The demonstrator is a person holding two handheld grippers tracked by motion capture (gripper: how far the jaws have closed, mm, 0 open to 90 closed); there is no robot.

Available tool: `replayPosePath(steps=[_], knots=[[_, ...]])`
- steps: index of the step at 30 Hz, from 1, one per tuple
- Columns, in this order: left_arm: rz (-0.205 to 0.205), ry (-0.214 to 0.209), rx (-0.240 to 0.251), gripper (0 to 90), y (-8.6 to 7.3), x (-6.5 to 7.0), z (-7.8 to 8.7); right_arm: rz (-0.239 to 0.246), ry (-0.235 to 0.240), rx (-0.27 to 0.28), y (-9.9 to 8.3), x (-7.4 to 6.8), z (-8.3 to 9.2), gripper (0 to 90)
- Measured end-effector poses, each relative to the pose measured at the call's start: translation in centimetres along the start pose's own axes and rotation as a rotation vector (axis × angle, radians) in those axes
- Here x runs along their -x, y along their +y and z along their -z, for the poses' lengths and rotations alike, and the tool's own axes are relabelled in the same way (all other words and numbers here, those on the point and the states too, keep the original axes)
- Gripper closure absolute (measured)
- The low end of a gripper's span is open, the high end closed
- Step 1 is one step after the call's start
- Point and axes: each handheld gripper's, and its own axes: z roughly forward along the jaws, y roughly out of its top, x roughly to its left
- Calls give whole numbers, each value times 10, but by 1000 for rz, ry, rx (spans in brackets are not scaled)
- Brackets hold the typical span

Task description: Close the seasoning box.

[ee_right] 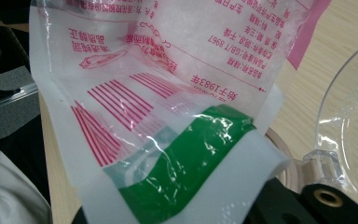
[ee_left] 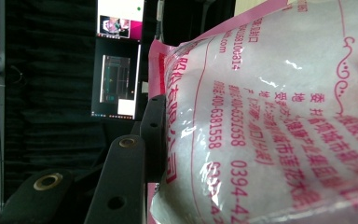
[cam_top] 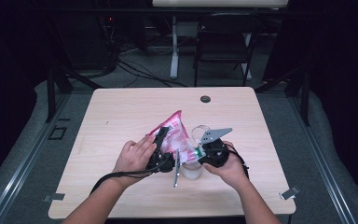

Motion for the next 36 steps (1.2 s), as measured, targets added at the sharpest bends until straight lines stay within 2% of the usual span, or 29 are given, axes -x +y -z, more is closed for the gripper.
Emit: replayPosePath(steps=[4, 6, 7, 24, 28, 36], knots=[[-1, -1, 10, 653, 1, 0, 0, -5, 1, 5, 0, 0, 0, 900], [10, -9, -3, 653, 1, 0, 0, -3, 0, 4, 0, 0, 0, 900], [7, -3, 10, 654, 1, 0, -1, -3, -2, 4, 0, 0, 0, 900], [4, -4, 13, 655, 0, 0, 0, 1, -1, -3, 1, -1, 0, 900], [16, -2, 20, 654, -1, -1, 2, 9, 1, 4, 3, -4, 0, 900], [7, 0, 20, 655, 0, 0, 2, 6, -1, -3, 2, -3, -1, 900]])
